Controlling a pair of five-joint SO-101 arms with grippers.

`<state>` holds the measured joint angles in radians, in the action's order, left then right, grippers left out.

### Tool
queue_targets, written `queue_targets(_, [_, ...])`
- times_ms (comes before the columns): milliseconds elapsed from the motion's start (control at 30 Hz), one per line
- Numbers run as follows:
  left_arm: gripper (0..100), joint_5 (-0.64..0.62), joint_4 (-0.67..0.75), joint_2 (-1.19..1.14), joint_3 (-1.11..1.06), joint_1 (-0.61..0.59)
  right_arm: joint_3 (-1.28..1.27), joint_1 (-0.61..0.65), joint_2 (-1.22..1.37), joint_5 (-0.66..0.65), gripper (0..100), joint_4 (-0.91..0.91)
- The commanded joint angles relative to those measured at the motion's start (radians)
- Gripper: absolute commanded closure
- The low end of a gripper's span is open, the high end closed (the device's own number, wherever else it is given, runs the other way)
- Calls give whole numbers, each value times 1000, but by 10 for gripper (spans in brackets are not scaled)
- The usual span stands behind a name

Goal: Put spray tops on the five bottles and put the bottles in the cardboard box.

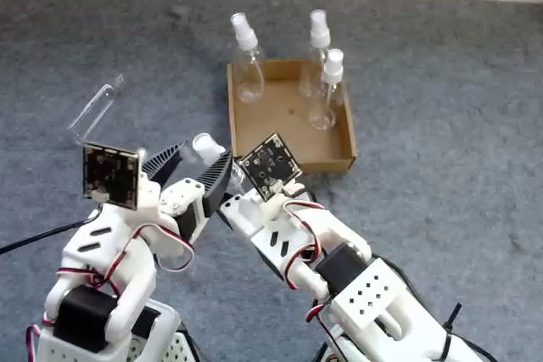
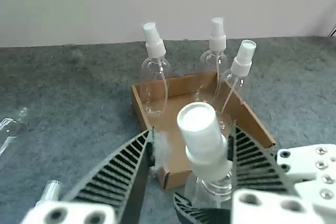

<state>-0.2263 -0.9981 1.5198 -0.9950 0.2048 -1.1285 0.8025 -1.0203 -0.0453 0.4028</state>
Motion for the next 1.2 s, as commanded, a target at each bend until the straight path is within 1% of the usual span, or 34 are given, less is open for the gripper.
queue_targets(0, [818,5,-8,8,64,-21,10,-16,-35,3,995,-27])
queue_targets(133, [822,6,-5,113,73,-54,8,-16,-35,3,995,-27])
queue_targets(267, [822,23,2,185,54,-188,8,-16,-35,3,995,-25])
queue_targets(333, [822,20,26,170,39,-211,8,-15,-35,3,995,-24])
queue_targets(467, [822,25,89,85,21,-200,7,-12,-35,3,995,-22])
queue_targets(567, [822,26,127,-2,10,-156,7,-12,-35,3,995,-22])
queue_targets(667, [822,29,130,-65,8,-104,2,-12,-35,3,995,-22])
queue_targets(800, [822,86,129,-71,4,-39,-27,-12,-35,3,995,-25])
queue_targets(900, [822,98,129,-81,-2,-2,-27,-12,-35,3,995,-25])
queue_targets(1033, [822,132,137,-81,-64,8,-25,-15,-36,3,995,-22])
queue_targets(1167, [822,132,143,-76,-64,2,-22,-16,-36,3,995,-19])
